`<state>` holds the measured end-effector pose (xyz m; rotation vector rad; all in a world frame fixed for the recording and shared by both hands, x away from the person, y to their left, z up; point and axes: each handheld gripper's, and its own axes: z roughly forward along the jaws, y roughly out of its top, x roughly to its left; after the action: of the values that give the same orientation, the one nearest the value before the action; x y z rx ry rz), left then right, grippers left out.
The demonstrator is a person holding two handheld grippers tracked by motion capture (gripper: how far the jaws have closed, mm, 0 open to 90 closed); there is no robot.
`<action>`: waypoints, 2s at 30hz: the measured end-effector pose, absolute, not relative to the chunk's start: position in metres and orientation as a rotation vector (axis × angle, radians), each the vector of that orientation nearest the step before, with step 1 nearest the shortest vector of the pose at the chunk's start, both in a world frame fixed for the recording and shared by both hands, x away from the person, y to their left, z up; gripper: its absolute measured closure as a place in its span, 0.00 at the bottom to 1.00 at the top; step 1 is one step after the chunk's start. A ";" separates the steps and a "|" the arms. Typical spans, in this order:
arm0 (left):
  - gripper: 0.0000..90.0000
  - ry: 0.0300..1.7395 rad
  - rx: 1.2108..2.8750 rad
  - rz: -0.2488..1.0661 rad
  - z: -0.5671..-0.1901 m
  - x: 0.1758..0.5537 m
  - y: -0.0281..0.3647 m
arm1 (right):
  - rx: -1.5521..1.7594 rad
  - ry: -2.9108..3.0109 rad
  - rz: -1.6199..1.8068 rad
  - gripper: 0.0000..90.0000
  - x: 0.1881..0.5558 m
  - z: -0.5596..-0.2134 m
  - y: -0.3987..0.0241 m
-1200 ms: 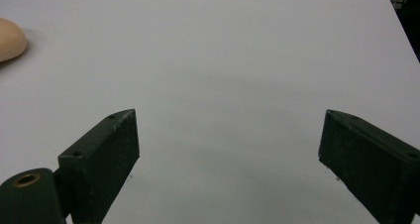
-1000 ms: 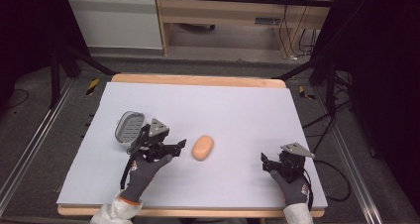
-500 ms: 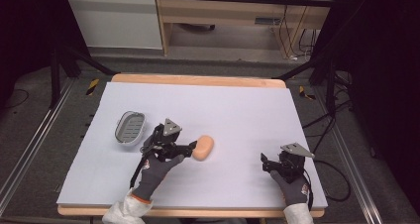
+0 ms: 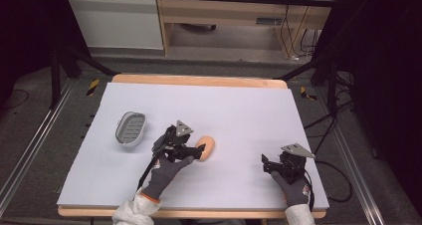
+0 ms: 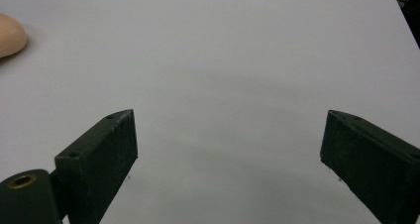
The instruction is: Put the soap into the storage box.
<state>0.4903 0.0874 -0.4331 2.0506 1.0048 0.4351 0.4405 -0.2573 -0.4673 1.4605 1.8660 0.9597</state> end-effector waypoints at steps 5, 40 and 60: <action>0.27 1.002 2.078 0.429 -0.440 0.495 0.076 | 1.465 1.865 0.958 0.09 0.440 -0.467 -0.258; 0.30 1.040 2.211 0.395 -0.472 0.515 0.050 | 1.467 1.883 0.957 0.08 0.441 -0.468 -0.257; 0.34 1.085 2.218 0.421 -0.475 0.514 0.045 | 1.466 1.893 0.948 0.08 0.442 -0.469 -0.257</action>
<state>0.5143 0.0450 -0.4749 2.2182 1.0849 0.4213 0.4420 -0.2568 -0.4690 1.4663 1.8926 0.9484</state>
